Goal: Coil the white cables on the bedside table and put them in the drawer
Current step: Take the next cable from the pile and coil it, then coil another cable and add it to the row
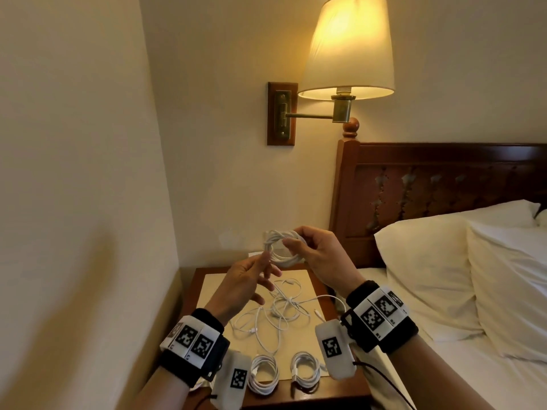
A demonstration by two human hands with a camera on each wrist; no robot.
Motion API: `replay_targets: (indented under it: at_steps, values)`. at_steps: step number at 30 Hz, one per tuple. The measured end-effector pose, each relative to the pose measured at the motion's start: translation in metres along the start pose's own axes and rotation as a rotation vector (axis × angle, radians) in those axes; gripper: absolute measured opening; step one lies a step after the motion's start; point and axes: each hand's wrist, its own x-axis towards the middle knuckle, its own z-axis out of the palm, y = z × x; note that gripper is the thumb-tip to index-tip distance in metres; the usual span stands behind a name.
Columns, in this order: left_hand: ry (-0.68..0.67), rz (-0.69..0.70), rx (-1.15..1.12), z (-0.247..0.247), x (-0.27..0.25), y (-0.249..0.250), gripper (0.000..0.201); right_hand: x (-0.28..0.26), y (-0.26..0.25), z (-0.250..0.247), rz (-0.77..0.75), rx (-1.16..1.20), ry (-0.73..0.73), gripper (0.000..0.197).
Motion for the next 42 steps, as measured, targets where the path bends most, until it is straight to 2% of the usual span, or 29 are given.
replay_targets:
  at_steps: [5, 9, 13, 15, 17, 21, 23, 26, 28, 32, 34, 36, 37, 39, 40, 41, 42]
  values:
    - [0.023, 0.015, -0.164, 0.005, -0.008, -0.012, 0.022, -0.015, 0.016, 0.01, 0.091, 0.111, 0.006, 0.023]
    - [0.09, -0.116, -0.361, 0.02, -0.012, -0.022, 0.02, -0.032, 0.04, 0.012, 0.203, 0.108, 0.037, 0.032]
    - [0.222, -0.206, -0.256, 0.045, -0.017, -0.053, 0.017, -0.066, 0.071, 0.012, 0.357, 0.018, 0.032, 0.029]
    - [0.207, -0.232, -0.132, 0.059, -0.022, -0.073, 0.016, -0.088, 0.089, 0.008, 0.451, 0.008, 0.032, 0.028]
    - [0.152, -0.305, -0.039, 0.073, -0.028, -0.093, 0.015, -0.111, 0.106, 0.004, 0.543, 0.015, 0.062, 0.028]
    - [0.096, -0.54, -0.181, 0.111, -0.034, -0.124, 0.013, -0.157, 0.137, -0.006, 0.652, 0.029, 0.144, 0.025]
    - [0.15, -0.61, -0.287, 0.131, -0.031, -0.136, 0.014, -0.18, 0.153, -0.014, 0.675, -0.013, 0.228, 0.016]
    - [0.285, -0.69, -0.401, 0.155, -0.024, -0.149, 0.013, -0.217, 0.173, -0.024, 0.789, -0.061, 0.3, 0.022]
    - [0.361, -0.734, -0.47, 0.169, -0.018, -0.159, 0.012, -0.245, 0.18, -0.026, 0.872, -0.099, 0.244, 0.017]
    - [0.453, -0.842, -0.619, 0.197, -0.008, -0.183, 0.013, -0.304, 0.19, -0.017, 0.954, -0.237, -0.011, 0.01]
    - [0.48, -0.889, -0.657, 0.206, -0.005, -0.194, 0.023, -0.323, 0.192, -0.014, 0.932, -0.26, -0.035, 0.013]
    - [0.5, -0.902, -0.692, 0.214, -0.003, -0.21, 0.019, -0.334, 0.192, -0.014, 0.876, -0.266, -0.011, 0.017]
    - [0.459, -0.914, -0.728, 0.219, 0.002, -0.227, 0.012, -0.337, 0.192, -0.014, 0.848, -0.268, -0.02, 0.017]
    - [0.389, -0.982, -0.82, 0.223, 0.012, -0.25, 0.012, -0.339, 0.194, -0.014, 0.79, -0.283, -0.062, 0.026]
    - [0.375, -0.955, -0.794, 0.223, 0.012, -0.248, 0.01, -0.341, 0.198, -0.014, 0.769, -0.291, -0.07, 0.032]
    - [0.372, -0.901, -0.636, 0.222, 0.005, -0.234, 0.013, -0.342, 0.201, -0.014, 0.759, -0.297, -0.071, 0.034]
    - [0.419, -0.887, -0.565, 0.219, 0.001, -0.221, 0.017, -0.342, 0.203, -0.015, 0.759, -0.295, -0.072, 0.033]
